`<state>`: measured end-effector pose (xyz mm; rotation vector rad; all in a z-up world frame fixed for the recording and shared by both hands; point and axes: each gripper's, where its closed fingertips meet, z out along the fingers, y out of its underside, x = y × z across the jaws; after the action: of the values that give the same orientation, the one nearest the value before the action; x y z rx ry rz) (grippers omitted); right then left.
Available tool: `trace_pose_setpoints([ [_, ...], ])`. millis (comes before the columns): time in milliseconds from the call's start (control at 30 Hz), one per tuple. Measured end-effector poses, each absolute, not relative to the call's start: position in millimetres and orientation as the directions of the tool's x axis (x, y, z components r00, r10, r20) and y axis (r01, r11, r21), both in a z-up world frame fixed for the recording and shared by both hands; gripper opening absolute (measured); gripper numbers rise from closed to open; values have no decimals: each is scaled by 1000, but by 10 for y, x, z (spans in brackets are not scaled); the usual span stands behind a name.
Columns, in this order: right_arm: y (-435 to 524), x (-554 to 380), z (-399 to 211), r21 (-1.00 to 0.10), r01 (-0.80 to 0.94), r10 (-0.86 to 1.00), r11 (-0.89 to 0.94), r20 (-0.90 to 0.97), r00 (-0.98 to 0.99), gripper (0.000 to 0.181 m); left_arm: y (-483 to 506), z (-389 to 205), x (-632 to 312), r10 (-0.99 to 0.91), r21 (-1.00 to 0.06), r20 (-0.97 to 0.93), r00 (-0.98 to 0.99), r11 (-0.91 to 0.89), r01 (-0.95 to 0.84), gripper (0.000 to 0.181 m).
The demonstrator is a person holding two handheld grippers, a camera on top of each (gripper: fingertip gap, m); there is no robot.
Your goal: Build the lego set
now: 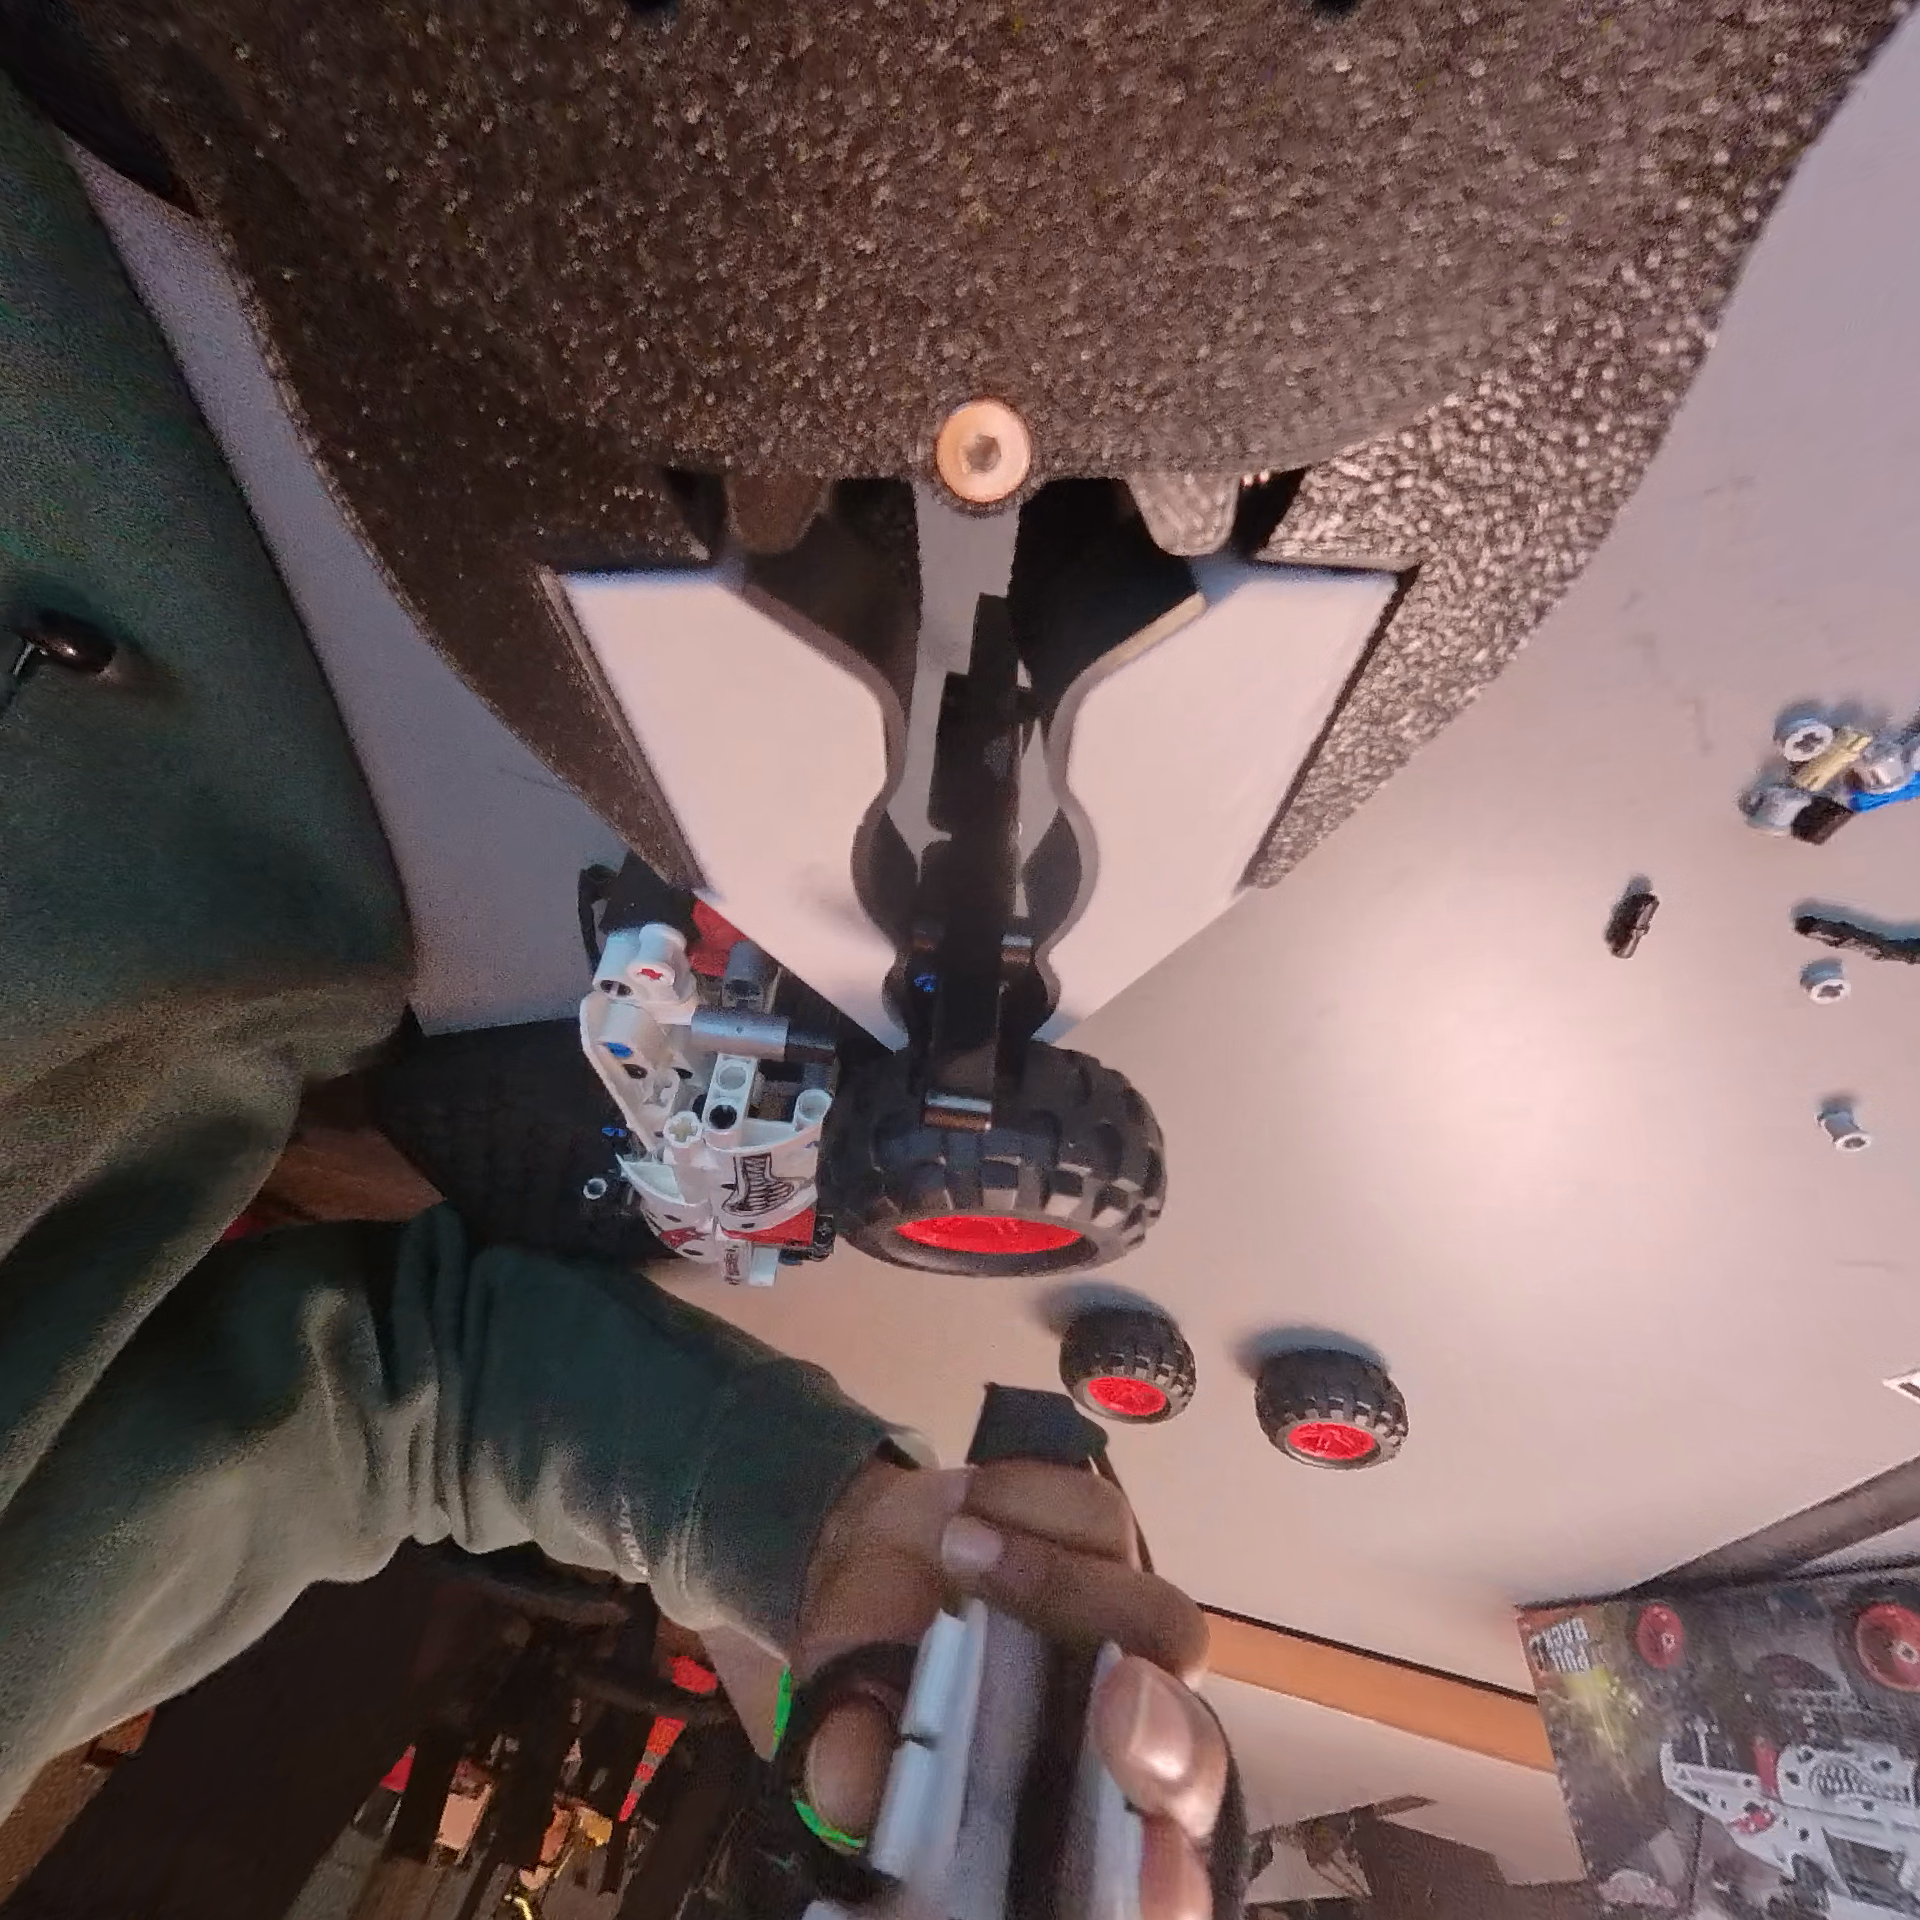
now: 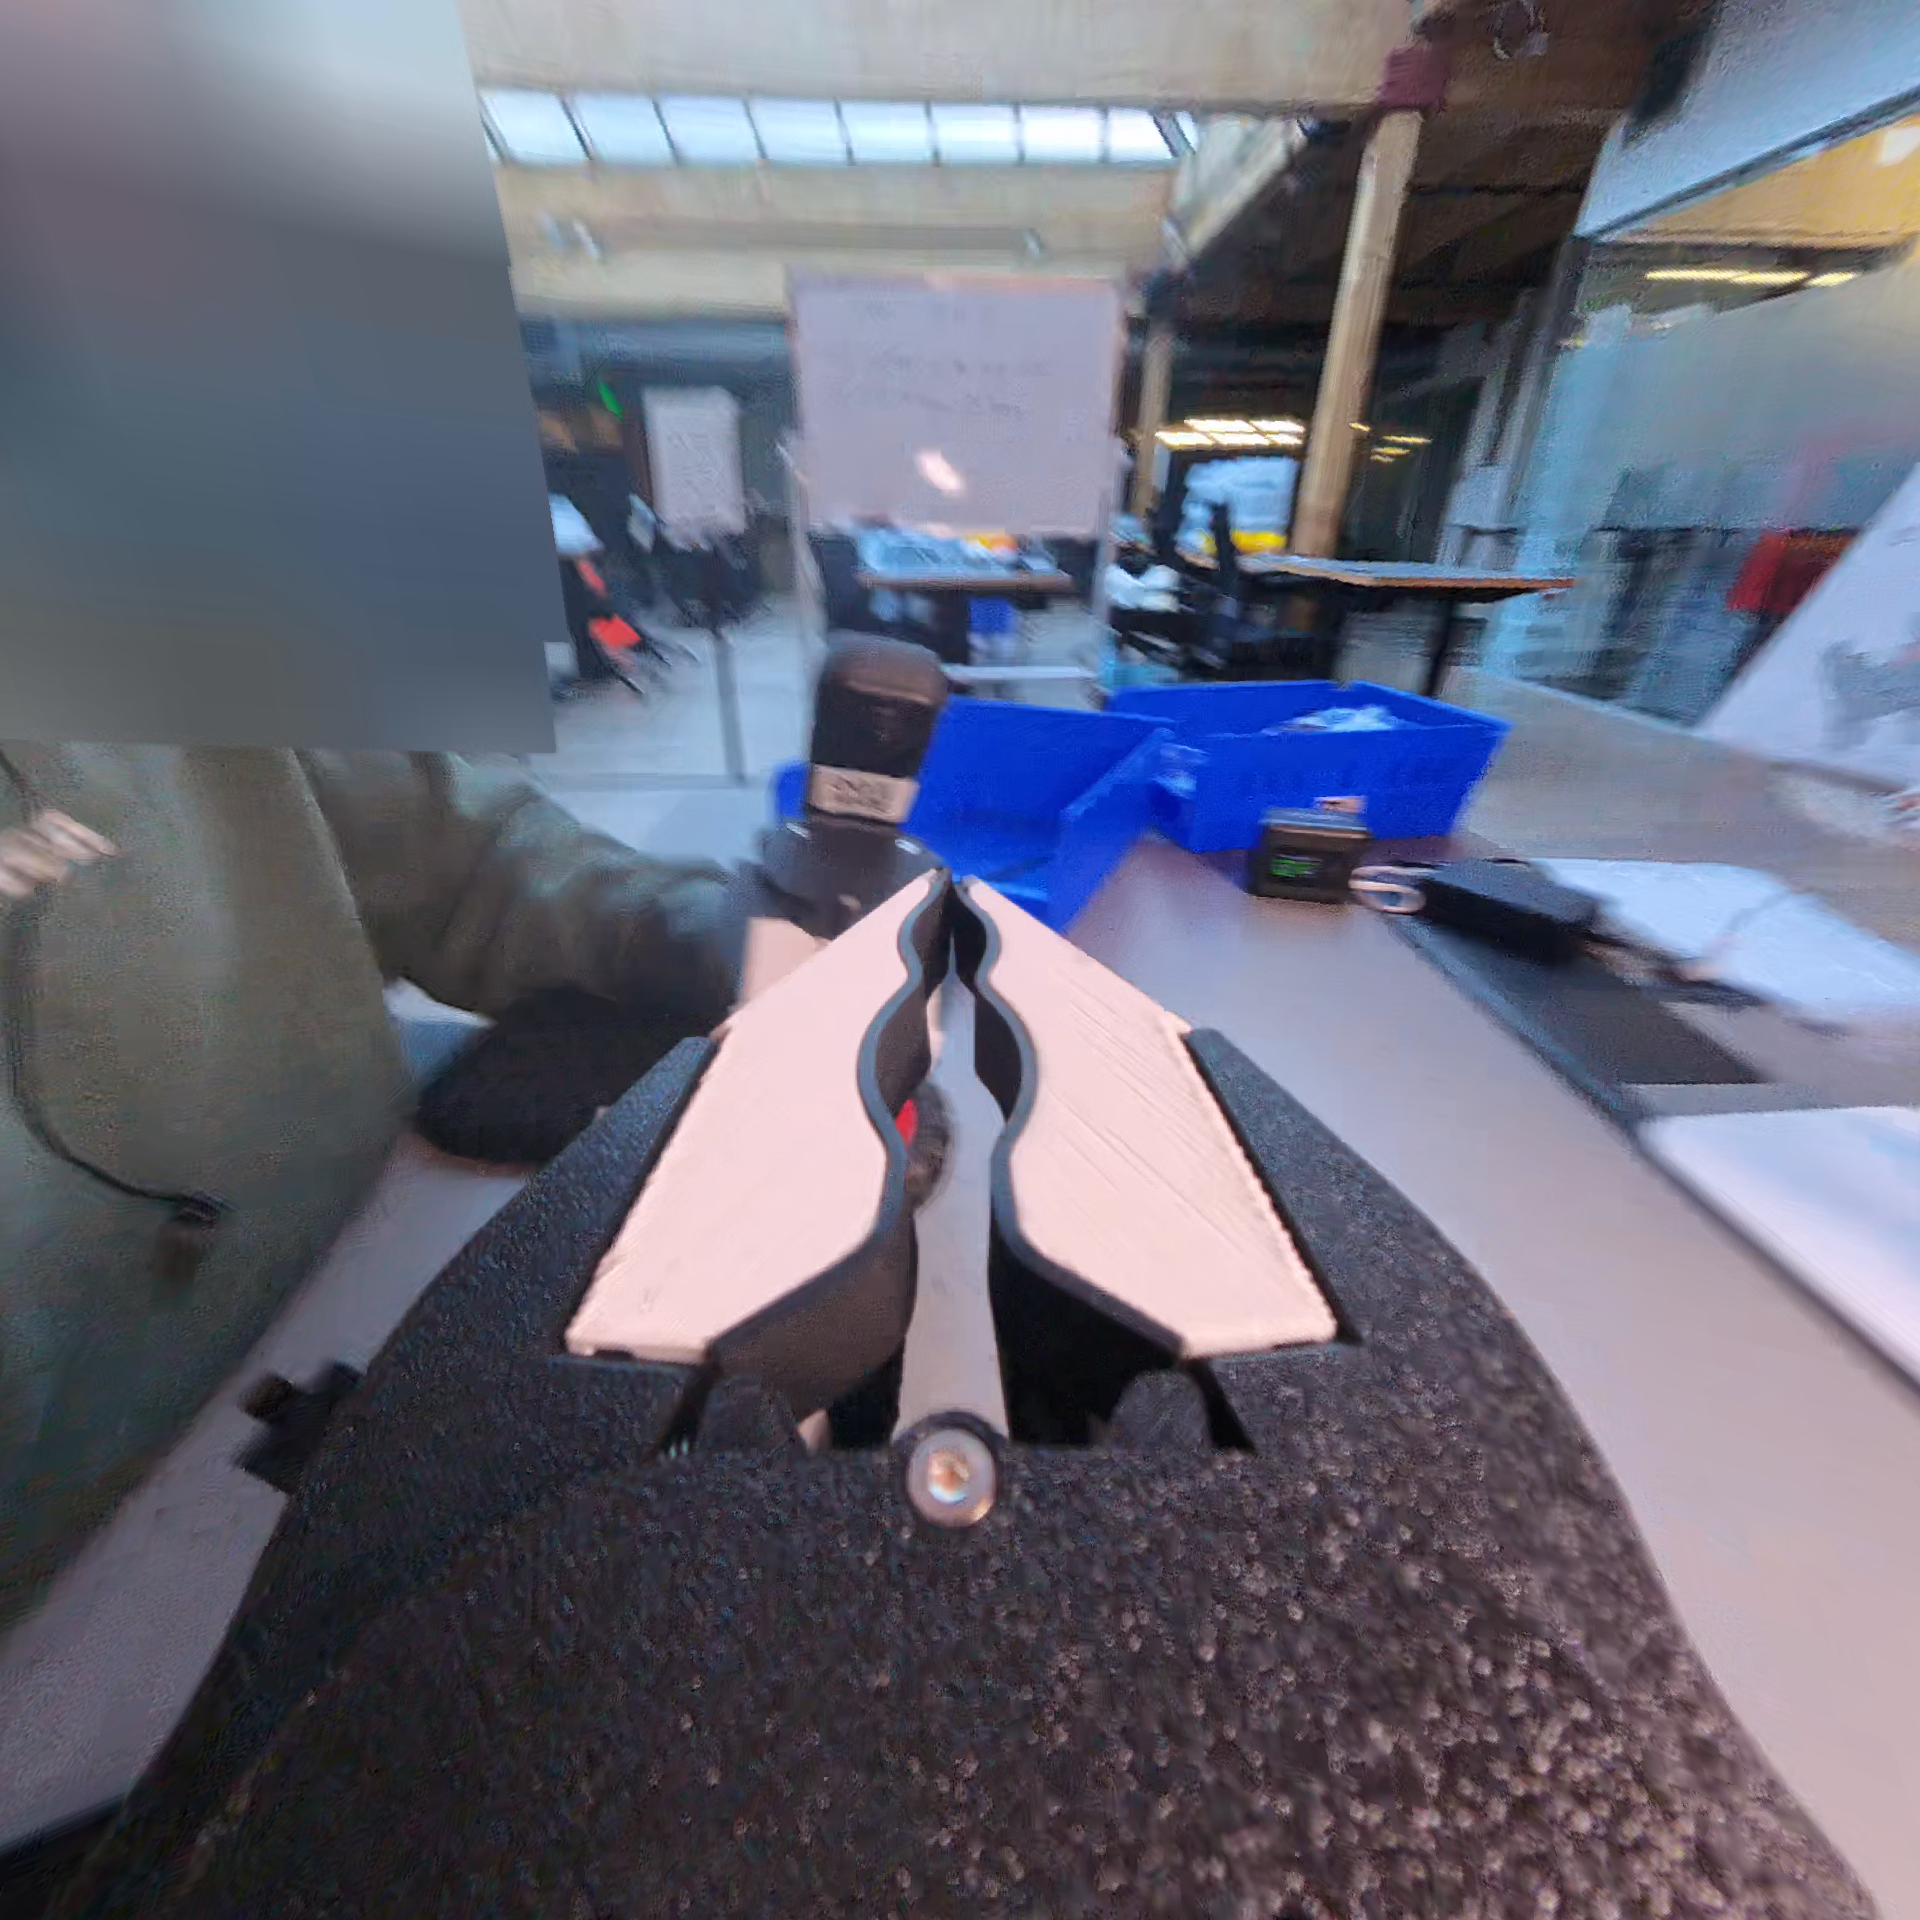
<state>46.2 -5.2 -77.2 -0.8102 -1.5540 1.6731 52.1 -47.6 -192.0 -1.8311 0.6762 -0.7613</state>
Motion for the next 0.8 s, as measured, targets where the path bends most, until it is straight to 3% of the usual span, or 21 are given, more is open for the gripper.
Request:
trace_pose_setpoints([
  [67, -50, 506, -691, -990, -106, 860, 95, 135, -491, 0, -477, -1916, 562, -742, -932, 194, 642, -344, -116, 12],
  [133, -176, 491, -929, -989, 21, 827, 146, 110, -551, 35, -468, -1919, 554, -739, -930, 198, 643, -349, -115, 12],
  [267, -405, 421, -1568, -898, 279, 759, 342, 89, -645, 74, -482, -1897, 558, -744, -937, 168, 647, -324, -129, 13],
  [333, -510, 389, -1698, -853, 323, 718, 410, 84, -691, 74, -494, -1887, 566, -747, -941, 150, 648, -310, -139, 12],
  [400, -561, 365, -1806, -795, 352, 674, 495, 95, -732, 63, -514, -1893, 569, -749, -940, 136, 649, -304, -154, 12],
  [500, -591, 351, -1758, -765, 311, 622, 564, 146, -770, 58, -541, -1866, 553, -745, -943, 146, 651, -304, -136, 12],
  [667, -583, 377, -1647, -820, 293, 648, 492, 120, -752, 54, -546, -1944, 541, -737, -931, 155, 658, -331, -152, 12],
  [733, -425, 418, -855, -962, 157, 711, 222, 50, -701, 51, -553, -1946, 518, -733, -932, 166, 660, -335, -137, 11],
  [800, -272, 437, -873, -906, 178, 750, 385, 195, -632, 55, -555, -1909, 569, -747, -941, 128, 653, -299, -158, 11],
])
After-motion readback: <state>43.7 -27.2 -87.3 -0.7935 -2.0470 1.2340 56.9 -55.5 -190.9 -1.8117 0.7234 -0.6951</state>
